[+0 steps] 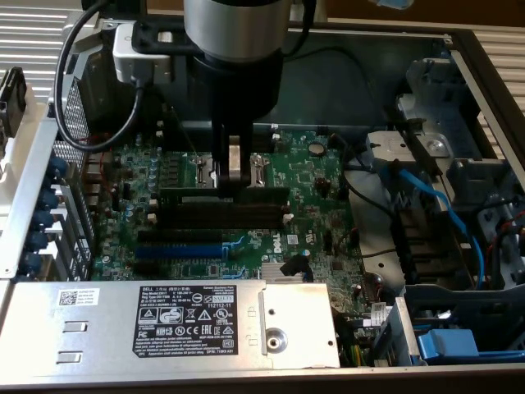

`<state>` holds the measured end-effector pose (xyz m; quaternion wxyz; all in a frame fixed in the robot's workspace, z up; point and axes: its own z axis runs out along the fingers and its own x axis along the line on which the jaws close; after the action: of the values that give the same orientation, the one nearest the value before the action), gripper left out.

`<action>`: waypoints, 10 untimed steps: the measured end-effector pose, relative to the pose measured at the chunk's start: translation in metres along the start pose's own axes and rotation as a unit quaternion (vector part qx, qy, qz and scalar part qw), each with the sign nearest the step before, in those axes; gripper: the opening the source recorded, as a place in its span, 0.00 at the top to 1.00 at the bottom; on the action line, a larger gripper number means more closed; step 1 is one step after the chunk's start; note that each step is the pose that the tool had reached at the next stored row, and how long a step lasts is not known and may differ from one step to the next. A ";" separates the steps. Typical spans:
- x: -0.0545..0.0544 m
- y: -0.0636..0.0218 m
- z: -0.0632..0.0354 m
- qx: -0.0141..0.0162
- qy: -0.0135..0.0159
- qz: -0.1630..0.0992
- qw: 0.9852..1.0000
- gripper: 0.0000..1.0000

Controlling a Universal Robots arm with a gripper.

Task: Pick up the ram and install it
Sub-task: 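Insert the ram into the slot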

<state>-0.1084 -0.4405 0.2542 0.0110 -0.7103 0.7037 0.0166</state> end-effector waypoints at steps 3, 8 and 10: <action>0.000 0.0000 0.0016 0.000 0.000 0.000 1.000 0.88; 0.000 0.0017 0.0035 0.000 0.000 -0.001 1.000 0.88; 0.000 0.0017 0.0040 0.000 0.000 -0.001 1.000 0.88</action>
<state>-0.1101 -0.4407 0.2502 0.0110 -0.7112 0.7027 0.0166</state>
